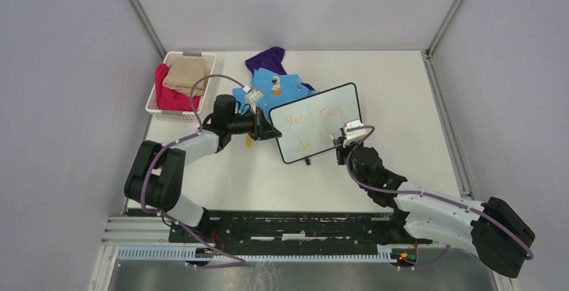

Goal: Write a sentence on the whiteboard

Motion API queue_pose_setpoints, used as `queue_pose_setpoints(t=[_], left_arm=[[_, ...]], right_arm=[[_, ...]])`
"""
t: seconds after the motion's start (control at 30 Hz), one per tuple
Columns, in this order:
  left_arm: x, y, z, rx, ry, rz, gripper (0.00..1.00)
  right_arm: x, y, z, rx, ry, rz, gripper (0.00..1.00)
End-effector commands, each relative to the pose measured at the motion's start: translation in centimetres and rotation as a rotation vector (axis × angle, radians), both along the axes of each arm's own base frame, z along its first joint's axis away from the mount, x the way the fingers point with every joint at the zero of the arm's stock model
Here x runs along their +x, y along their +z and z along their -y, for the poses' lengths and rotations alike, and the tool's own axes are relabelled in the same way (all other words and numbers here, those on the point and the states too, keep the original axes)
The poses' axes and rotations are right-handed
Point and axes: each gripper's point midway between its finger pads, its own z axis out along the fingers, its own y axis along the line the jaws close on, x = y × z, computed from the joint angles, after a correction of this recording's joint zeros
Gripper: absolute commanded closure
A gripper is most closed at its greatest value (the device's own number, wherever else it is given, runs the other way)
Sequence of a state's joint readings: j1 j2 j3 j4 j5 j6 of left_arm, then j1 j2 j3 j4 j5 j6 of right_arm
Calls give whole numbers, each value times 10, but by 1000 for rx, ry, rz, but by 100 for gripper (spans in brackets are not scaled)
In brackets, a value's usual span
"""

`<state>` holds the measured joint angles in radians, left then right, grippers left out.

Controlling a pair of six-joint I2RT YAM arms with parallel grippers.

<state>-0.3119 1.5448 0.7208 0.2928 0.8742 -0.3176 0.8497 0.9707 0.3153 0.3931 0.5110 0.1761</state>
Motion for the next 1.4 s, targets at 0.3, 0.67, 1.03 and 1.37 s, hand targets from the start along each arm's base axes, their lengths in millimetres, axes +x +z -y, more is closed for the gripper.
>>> queue_pose_setpoints(t=[0.3, 0.67, 1.03, 1.37], left_arm=[[-5, -27, -6, 85, 14, -48, 98], [-5, -28, -6, 89, 10, -52, 98], [-6, -29, -5, 92, 6, -54, 98], [-8, -29, -4, 98, 1, -53, 98]], right_arm=[[-13, -20, 10, 38, -4, -35, 100], [-1, 7, 2, 38, -7, 15, 100], [7, 23, 0, 36, -22, 45, 100], [17, 31, 7, 37, -67, 54, 100]])
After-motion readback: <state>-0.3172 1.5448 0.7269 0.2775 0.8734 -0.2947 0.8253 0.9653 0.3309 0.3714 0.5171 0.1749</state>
